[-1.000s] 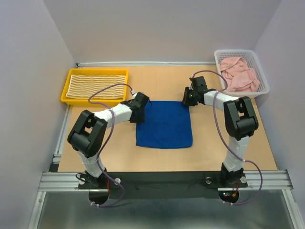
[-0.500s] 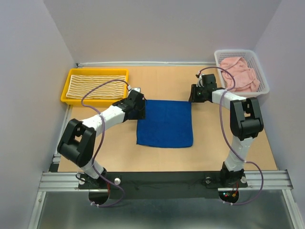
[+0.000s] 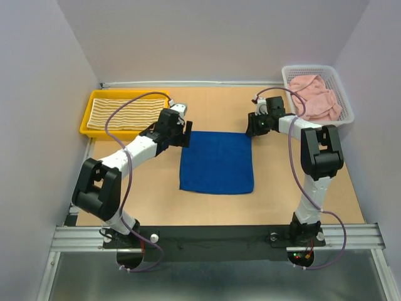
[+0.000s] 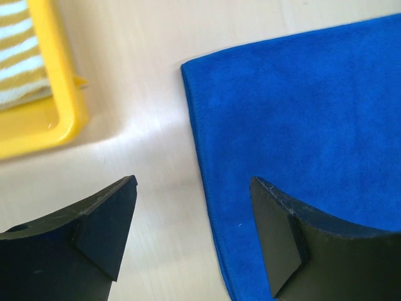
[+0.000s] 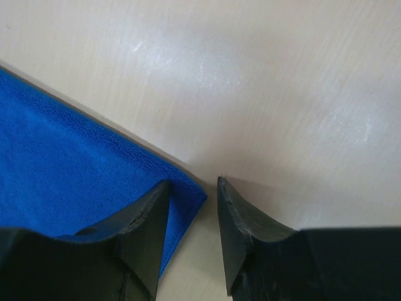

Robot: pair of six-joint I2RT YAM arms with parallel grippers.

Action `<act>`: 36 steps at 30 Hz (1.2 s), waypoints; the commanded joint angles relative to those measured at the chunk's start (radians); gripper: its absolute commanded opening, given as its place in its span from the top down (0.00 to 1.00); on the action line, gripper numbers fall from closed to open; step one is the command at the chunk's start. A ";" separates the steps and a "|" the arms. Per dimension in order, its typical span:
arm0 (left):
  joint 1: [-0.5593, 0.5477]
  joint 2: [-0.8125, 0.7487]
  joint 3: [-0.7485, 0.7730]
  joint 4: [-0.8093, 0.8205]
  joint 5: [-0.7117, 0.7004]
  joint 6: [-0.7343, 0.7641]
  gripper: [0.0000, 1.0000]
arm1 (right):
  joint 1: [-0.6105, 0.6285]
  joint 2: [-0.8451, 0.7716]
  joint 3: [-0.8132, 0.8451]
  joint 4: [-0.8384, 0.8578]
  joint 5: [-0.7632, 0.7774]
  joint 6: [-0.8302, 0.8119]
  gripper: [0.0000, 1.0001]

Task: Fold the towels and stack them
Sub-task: Fold the towel

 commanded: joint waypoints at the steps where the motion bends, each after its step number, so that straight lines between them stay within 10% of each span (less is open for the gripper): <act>1: 0.022 0.025 0.062 0.064 0.127 0.145 0.14 | 0.001 0.033 0.056 -0.035 -0.042 -0.054 0.58; 23: 0.084 0.315 0.344 -0.035 0.411 0.516 0.12 | -0.005 0.160 0.152 -0.315 -0.082 -0.269 0.65; 36: 0.099 0.524 0.553 -0.176 0.436 0.553 0.20 | -0.004 0.184 0.180 -0.383 -0.068 -0.384 1.00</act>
